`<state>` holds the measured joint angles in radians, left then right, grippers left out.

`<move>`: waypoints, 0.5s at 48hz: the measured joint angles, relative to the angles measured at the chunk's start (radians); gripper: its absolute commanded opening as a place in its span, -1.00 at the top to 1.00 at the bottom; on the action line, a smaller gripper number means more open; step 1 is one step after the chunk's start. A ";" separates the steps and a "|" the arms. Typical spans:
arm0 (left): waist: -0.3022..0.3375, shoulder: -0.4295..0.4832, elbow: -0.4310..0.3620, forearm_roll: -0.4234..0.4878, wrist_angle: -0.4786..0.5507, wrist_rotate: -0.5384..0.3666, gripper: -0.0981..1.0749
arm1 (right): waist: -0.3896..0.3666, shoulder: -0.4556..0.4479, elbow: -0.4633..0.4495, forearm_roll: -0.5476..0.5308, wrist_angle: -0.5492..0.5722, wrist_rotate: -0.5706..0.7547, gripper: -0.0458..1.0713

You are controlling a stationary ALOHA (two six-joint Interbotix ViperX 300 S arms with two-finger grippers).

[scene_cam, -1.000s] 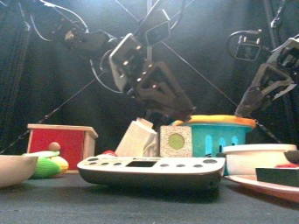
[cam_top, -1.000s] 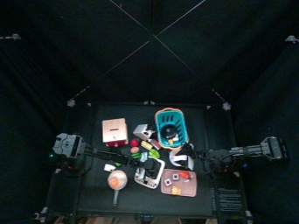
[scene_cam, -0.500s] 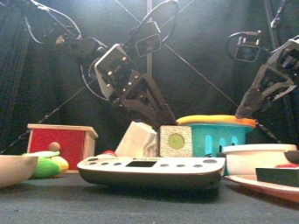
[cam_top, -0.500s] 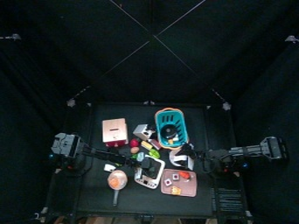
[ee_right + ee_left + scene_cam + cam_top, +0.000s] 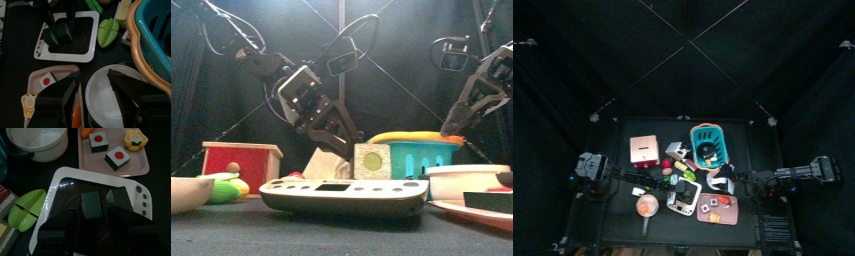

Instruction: Grab piece of green sushi off stove

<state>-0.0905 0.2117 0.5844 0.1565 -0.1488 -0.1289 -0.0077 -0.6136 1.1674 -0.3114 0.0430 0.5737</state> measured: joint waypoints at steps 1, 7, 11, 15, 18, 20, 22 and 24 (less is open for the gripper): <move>0.002 0.000 -0.002 0.000 -0.002 0.000 -0.50 | 0.000 0.000 0.000 0.000 0.000 0.000 -0.59; 0.005 0.000 0.000 0.000 -0.002 -0.002 -0.43 | 0.000 0.002 0.000 0.000 0.000 0.000 -0.59; 0.005 0.000 -0.002 0.000 -0.002 0.000 -0.32 | 0.000 0.000 0.000 0.000 -0.002 0.000 -0.59; 0.006 0.000 -0.002 0.000 -0.002 0.000 -0.22 | 0.002 0.000 0.000 0.000 0.000 0.000 -0.59; 0.006 0.002 0.000 -0.002 -0.002 0.000 -0.17 | 0.000 0.002 0.000 -0.002 0.000 0.000 -0.59; 0.006 0.002 0.000 -0.002 -0.002 0.000 -0.15 | -0.002 0.000 0.000 0.000 0.000 0.000 -0.59; 0.008 0.000 0.000 -0.002 -0.002 -0.002 -0.15 | 0.000 0.000 0.000 0.000 -0.002 0.000 -0.59; 0.008 0.000 0.000 -0.002 -0.002 0.000 -0.15 | 0.000 0.000 0.000 -0.002 -0.002 0.000 -0.59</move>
<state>-0.0828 0.2117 0.5844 0.1549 -0.1503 -0.1289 -0.0077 -0.6136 1.1674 -0.3129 0.0414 0.5737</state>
